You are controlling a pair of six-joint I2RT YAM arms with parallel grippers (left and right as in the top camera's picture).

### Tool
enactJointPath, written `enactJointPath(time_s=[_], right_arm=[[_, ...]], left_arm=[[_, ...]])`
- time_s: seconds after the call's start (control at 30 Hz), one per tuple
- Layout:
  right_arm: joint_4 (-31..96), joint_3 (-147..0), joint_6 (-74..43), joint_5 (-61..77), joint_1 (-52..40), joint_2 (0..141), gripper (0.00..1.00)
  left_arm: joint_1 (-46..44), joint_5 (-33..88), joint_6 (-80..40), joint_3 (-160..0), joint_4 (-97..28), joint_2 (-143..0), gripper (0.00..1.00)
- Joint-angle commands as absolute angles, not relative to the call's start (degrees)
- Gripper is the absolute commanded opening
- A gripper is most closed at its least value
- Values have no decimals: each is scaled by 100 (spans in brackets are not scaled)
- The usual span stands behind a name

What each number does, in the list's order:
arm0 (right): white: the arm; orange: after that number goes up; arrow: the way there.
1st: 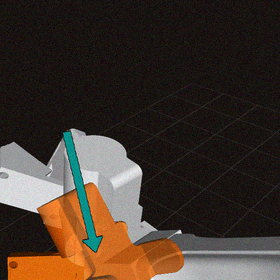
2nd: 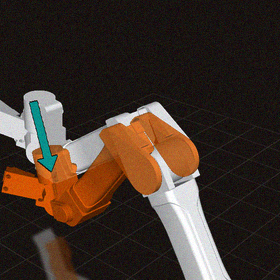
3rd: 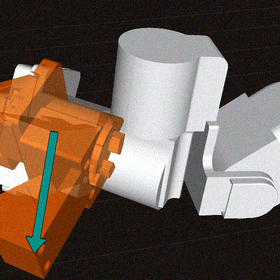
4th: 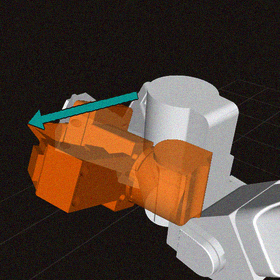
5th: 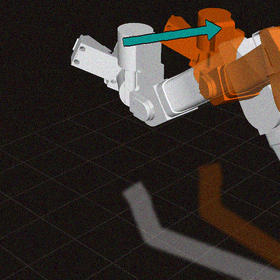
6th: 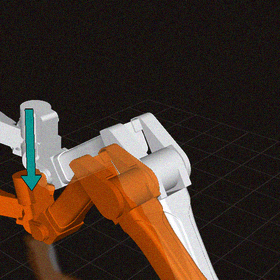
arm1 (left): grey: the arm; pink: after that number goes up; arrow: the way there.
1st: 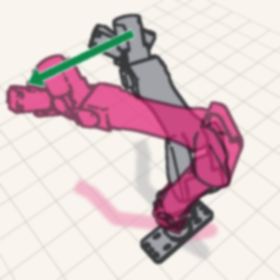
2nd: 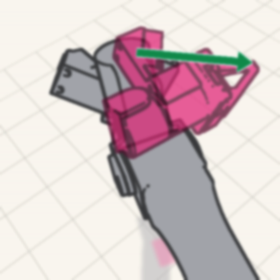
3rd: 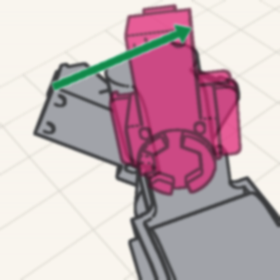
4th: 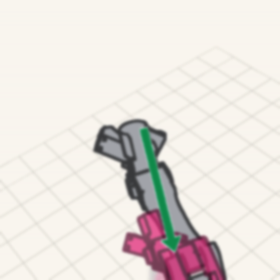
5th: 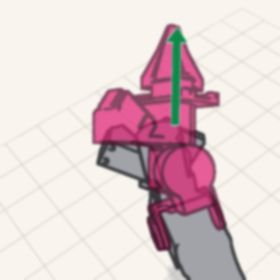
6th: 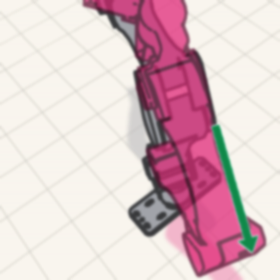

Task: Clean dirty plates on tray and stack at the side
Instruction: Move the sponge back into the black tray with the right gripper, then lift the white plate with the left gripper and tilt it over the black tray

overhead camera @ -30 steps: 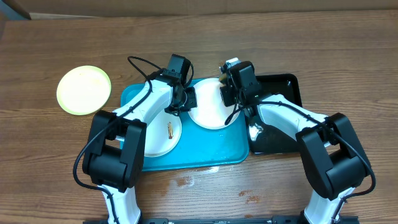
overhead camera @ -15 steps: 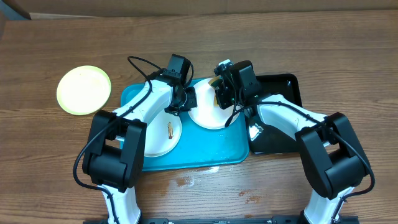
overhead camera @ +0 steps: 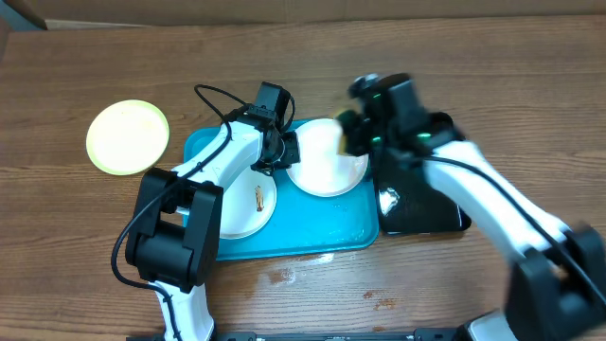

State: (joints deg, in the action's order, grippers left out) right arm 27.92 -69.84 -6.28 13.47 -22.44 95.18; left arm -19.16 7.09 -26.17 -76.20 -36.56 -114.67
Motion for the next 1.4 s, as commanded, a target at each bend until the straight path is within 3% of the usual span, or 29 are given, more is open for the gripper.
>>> enactJointPath(time_s=[0.0,0.2,0.8,1.1,1.37], right_arm=[[3573,-7122,-760,1358,-1870,9080,4],[5063,-6879,-775,1247,-1173,9089,4],[4814,-5937,-1822,349,-775,9089,4],[5238,-5935,-2123,508,-301,9089,5],[5151,-5601,-1929,521,-185,9089,8]], left_arm=[[-1949,513,-2414,-7638,-3669,-11537,4],[-1949,43,-2377,-8162,-4250,-11526,4],[-1955,-189,-2137,-10134,-5651,-11500,4],[-2355,-305,-1857,-10477,-5430,-11437,4],[-3218,-1785,-1568,-10490,-4674,-11437,4]])
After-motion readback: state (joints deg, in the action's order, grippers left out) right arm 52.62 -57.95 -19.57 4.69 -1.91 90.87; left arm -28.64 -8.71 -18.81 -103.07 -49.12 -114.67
